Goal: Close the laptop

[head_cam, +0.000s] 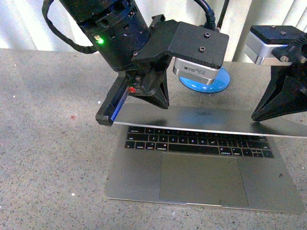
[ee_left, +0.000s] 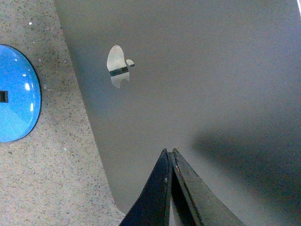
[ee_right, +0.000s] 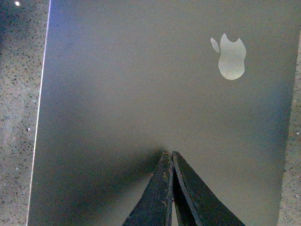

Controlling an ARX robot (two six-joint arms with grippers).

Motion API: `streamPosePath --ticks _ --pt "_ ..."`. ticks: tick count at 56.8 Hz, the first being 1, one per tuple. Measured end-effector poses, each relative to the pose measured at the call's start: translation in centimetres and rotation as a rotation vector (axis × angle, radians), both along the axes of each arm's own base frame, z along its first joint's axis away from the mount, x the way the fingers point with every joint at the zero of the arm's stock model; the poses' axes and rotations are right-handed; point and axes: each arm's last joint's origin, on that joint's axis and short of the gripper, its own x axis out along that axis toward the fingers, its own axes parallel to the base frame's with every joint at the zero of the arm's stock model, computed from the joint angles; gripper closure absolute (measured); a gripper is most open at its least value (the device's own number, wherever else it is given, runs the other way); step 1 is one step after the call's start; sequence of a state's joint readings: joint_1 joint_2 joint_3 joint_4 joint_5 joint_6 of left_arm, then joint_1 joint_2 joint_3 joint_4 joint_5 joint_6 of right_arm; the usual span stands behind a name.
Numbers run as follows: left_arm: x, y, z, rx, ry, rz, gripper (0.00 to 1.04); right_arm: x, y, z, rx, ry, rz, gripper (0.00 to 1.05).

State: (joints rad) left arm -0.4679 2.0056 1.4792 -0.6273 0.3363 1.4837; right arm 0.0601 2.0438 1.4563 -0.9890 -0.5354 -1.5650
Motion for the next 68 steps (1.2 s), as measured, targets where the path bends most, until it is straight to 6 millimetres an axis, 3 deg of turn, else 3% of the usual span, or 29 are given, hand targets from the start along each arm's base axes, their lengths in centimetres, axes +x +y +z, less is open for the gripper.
streamPosePath --ticks 36,68 --pt "-0.7 0.2 -2.0 -0.016 0.016 0.007 1.01 0.1 0.4 -0.7 0.017 -0.015 -0.01 1.02" --pt "-2.1 0.3 -5.8 -0.006 0.074 -0.003 1.01 -0.8 1.0 -4.6 0.02 0.047 -0.013 1.02"
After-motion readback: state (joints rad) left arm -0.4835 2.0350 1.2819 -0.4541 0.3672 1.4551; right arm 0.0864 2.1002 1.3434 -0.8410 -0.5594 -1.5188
